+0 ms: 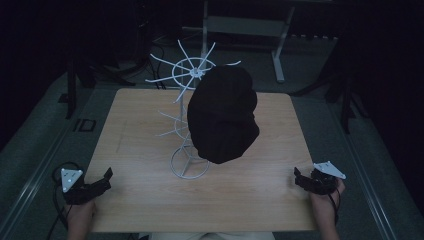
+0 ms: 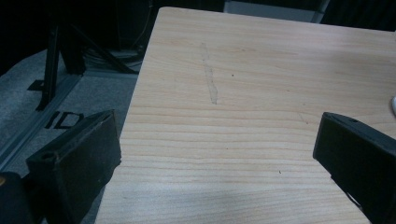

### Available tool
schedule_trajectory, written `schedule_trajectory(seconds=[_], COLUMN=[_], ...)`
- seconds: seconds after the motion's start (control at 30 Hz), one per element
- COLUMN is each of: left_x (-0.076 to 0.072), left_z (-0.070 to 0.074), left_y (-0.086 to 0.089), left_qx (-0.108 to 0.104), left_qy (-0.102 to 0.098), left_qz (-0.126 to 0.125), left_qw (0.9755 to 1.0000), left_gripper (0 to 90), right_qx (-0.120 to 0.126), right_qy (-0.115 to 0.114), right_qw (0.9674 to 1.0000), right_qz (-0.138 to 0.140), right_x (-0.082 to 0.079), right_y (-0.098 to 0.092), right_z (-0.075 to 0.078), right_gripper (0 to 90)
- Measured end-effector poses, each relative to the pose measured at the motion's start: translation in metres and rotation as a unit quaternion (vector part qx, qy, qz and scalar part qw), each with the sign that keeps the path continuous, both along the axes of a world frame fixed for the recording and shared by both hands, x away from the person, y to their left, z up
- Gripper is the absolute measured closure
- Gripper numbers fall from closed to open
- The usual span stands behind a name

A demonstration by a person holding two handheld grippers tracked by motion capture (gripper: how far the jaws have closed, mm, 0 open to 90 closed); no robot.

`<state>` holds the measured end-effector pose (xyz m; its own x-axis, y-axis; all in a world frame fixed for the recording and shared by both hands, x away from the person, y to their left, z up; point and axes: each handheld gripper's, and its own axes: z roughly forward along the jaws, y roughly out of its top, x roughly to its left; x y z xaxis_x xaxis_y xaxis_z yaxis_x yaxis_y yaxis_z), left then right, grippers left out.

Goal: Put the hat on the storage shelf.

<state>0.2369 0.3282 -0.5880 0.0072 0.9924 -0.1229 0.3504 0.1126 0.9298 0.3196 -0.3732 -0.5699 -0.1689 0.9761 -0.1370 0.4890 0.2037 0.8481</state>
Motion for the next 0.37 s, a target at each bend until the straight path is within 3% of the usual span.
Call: schedule_trajectory(seconds=[0.37], left_x=[-0.0002], left_z=[-0.0001], left_y=[0.0000], left_qx=[0.000], left_qy=[-0.001], left_qz=[0.000], left_qw=[1.0000], left_gripper=[1.4], right_qx=[0.012], right_qy=[-0.008], right_qw=[0.9998], right_qz=[-0.013], right_x=[0.0018], right_y=[-0.0039], right_z=[-0.0024], right_gripper=[13.5])
